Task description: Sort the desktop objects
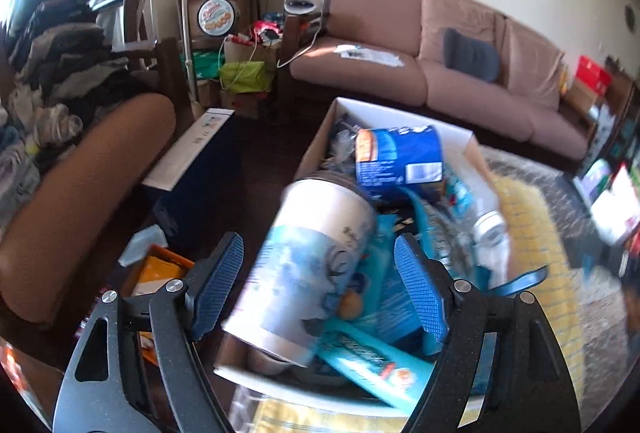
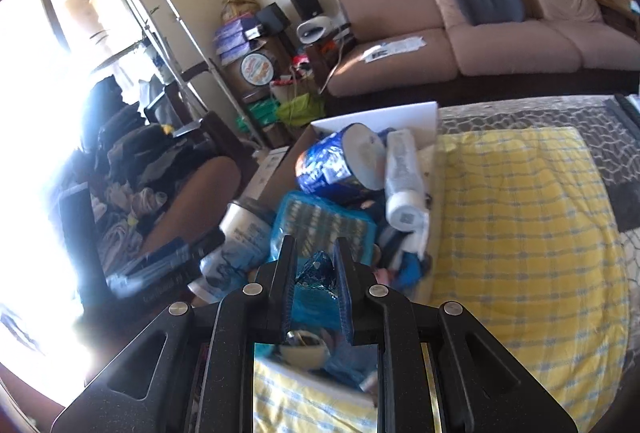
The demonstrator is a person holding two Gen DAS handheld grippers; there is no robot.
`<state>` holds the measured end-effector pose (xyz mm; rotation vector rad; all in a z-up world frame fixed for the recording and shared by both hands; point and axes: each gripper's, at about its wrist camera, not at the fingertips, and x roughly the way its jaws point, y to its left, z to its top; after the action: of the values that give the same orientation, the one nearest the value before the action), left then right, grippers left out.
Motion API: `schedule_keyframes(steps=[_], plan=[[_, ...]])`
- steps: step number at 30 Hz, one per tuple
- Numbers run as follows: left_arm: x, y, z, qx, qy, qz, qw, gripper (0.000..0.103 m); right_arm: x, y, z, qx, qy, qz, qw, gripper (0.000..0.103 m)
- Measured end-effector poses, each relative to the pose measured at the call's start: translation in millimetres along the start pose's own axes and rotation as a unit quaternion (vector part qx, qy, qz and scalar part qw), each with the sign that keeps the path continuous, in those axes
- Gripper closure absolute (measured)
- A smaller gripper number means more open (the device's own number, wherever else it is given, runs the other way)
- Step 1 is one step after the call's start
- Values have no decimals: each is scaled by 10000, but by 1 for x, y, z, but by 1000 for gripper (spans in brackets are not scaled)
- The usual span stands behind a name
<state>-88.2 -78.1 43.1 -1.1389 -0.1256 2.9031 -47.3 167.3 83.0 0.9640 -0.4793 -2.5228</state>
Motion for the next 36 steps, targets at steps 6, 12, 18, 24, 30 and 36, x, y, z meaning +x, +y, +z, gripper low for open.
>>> schedule_keyframes(steps=[6,12,18,24,30,36], plan=[[3,17,4,-208,52,-55,9998,27,68,-16,47,204,704,48,9973,85],[11,14,6,-232,299,-320,9988,27,116,-44,70,396,1104,-243,9928,83],[14,11,9,-223,332,-288,9988,27,106,-44,80,354,986,-60,9945,24],[12,20,7,-236,317,-149,9991,27,83,-20,53,-154,1162,-451,9921,21],[14,32,4,-517,419,-120,9977,27,95,26,-2,-1049,1787,-165,9782,24],[16,36,-1,-545,502,-58,9972,27,140,12,-6,-978,1802,-779,9756,45]])
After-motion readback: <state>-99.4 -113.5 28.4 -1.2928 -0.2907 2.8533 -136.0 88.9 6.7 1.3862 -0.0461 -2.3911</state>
